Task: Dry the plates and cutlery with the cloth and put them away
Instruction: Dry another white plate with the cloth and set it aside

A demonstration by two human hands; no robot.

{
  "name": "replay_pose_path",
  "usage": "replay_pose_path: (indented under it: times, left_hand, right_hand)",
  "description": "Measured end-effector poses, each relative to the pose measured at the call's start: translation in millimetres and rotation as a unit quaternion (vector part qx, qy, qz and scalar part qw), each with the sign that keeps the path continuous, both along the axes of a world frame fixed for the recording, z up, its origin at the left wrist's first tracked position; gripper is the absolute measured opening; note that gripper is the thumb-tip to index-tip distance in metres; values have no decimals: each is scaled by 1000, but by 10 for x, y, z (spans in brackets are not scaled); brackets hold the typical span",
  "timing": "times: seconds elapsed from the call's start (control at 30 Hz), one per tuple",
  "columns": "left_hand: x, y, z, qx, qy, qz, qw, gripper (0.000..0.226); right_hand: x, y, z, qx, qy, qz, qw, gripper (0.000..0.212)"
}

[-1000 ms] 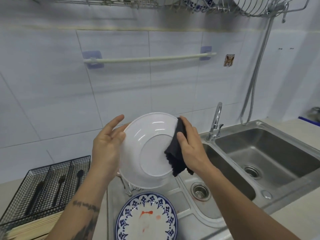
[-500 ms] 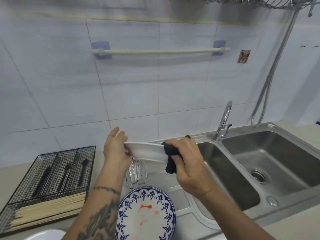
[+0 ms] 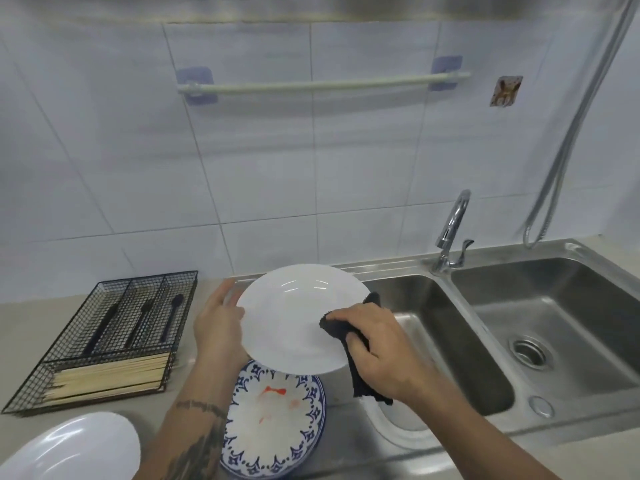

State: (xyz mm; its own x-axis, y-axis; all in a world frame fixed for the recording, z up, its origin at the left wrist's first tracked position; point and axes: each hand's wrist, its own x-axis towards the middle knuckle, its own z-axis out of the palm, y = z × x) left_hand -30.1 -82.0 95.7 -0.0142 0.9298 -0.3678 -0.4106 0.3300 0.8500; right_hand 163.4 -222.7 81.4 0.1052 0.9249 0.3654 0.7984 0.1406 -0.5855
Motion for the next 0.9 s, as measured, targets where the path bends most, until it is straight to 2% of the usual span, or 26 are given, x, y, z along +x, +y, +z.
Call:
replay_pose_path:
  times: [0.13,0.27,0.33,0.4,0.47,0.7,0.8,0.9]
  left_hand:
    - [-59,-176,-34,30,15,6,999,56]
    - [-272,-354,-105,51,26,17,998,52]
    - [-423,-417,-158,62,19,34,997,50]
    - [-595,-465,-228,59,5,62,996,47]
    - [-797,-503,-309,57,16,85,995,46]
    - [-1909,-680,-620,55,196,168,965,53]
    - [-2502,-754,-845,33,220,194,955,50]
    - [-2998,-784,-1056,4,206,224,953,51]
  right_hand:
    - [52,3,-139,-82,5,-25,996,39]
    - [14,95,-255,-9,-17,-43,999,32]
    - [-76,164,-292,-12,43,-66,997,29]
    - [-229,236,-302,-54,129,-84,987,29]
    - [-428,328,-337,-71,151,-85,982,29]
    - [-1518,652,-354,-99,90,18,991,26]
    - [-2032,767,-410,-138,75,74,985,26]
    - [-2449,848,-504,-182,49,120,975,26]
